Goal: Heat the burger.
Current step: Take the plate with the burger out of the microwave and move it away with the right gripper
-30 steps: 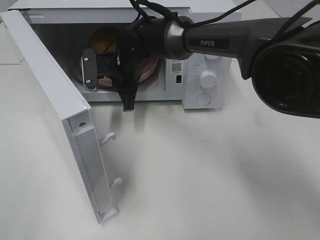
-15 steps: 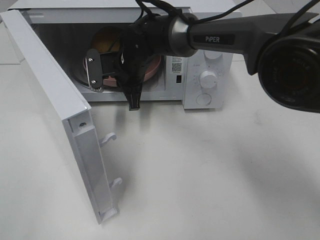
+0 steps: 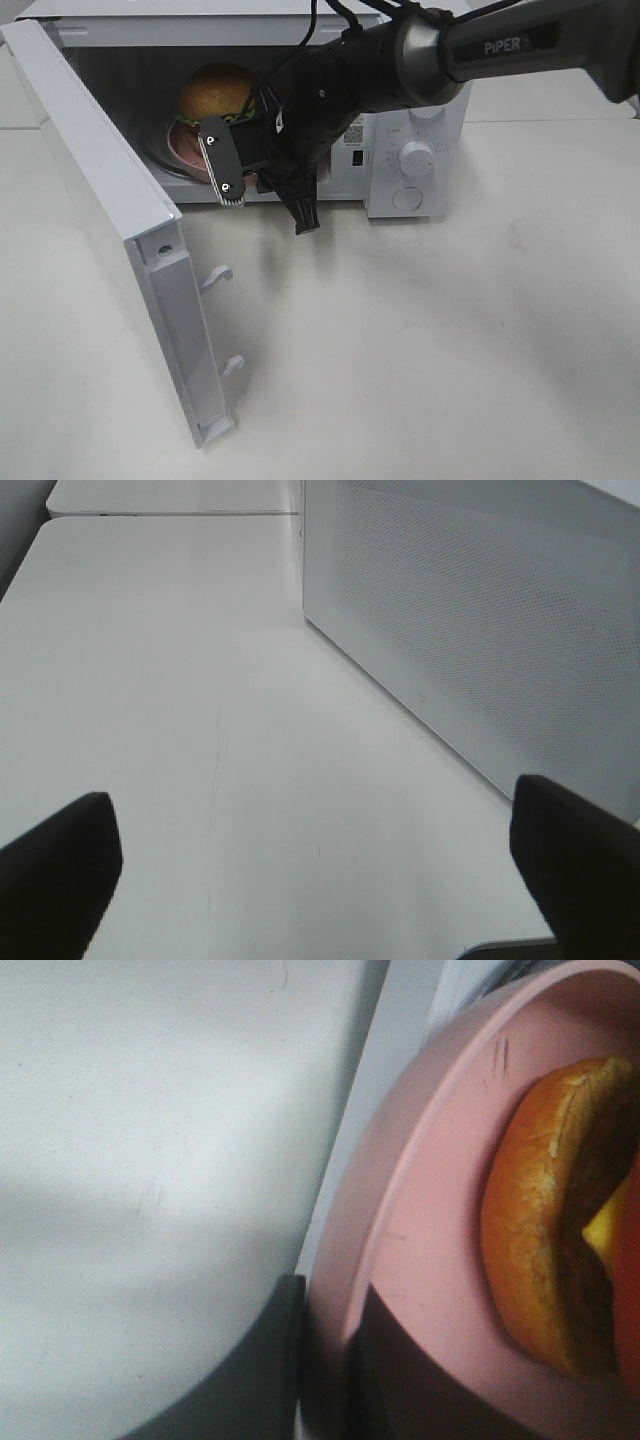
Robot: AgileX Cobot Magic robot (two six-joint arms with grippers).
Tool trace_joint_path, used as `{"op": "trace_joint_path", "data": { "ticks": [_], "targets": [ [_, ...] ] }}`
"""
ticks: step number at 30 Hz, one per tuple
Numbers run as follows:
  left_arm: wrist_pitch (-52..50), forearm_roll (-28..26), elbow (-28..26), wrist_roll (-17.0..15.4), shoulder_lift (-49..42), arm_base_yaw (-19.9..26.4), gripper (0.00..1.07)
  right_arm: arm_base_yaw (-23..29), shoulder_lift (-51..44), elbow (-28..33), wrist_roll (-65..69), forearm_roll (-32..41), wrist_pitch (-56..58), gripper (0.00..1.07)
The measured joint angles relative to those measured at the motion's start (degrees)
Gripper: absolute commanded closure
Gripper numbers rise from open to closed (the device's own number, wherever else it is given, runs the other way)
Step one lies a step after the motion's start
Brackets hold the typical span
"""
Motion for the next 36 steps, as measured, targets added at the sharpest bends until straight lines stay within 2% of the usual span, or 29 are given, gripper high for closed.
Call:
{"op": "trace_joint_path", "data": {
  "ticks": [1, 8, 22, 36],
  "targets": [
    [0.0, 0.0, 0.0, 0.0, 0.0, 0.0, 0.09, -0.1, -1.3, 2.2, -1.2, 0.4, -1.0, 1.07],
    [0.0, 0.0, 0.0, 0.0, 0.0, 0.0, 0.09, -0.1, -5.6, 8.0, -6.1, 3.0, -3.8, 1.07],
    [0.0, 0.0, 0.0, 0.0, 0.0, 0.0, 0.09, -0.1, -11.5, 15.5, -19.0, 11.3, -3.9, 1.07],
    [0.0, 0.0, 0.0, 0.0, 0.0, 0.0, 0.09, -0.2, -17.2, 22.9, -26.5, 17.8, -3.4, 1.07]
  ]
}}
